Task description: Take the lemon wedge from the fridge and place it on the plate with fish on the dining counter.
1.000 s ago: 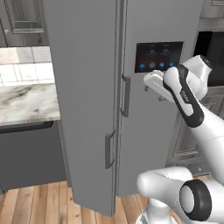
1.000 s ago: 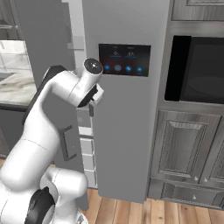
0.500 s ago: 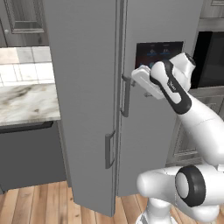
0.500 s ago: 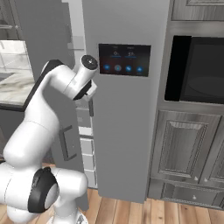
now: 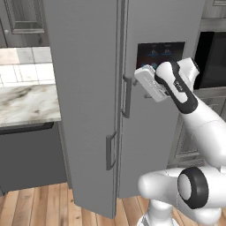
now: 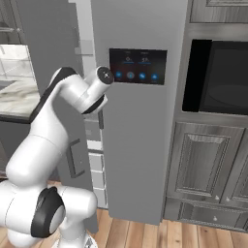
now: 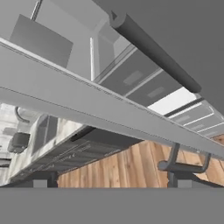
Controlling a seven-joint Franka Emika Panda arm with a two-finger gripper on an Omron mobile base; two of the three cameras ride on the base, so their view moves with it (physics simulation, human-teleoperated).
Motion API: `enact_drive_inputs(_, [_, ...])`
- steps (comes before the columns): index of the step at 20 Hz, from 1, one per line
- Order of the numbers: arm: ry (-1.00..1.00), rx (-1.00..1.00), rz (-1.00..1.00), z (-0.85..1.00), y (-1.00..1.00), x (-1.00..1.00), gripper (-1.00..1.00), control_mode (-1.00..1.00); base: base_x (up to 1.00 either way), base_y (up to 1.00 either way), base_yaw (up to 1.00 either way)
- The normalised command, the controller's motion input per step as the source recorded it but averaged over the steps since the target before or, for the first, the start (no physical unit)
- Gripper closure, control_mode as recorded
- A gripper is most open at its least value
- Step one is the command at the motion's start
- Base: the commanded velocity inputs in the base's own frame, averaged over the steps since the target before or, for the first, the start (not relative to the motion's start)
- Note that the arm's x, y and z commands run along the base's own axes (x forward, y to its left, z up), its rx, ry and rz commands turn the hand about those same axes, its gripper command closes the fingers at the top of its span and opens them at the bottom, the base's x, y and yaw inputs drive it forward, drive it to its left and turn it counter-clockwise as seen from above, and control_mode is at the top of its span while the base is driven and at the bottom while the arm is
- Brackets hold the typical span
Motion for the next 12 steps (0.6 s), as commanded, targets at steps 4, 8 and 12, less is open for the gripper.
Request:
enact_drive_inputs(4, [0.00,0.01,-0.04,0.00,0.00,0.25,-1.00,-1.00,0.00,0.00,0.00])
enact_drive_inputs(8, [0.00,0.00,-0.04,0.00,0.00,0.57,-1.00,-1.00,0.00,0.00,0.00])
enact_drive_inputs(12, [0.01,0.00,-0.02,0.00,0.00,0.60,-1.00,-1.00,0.00,0.00,0.00])
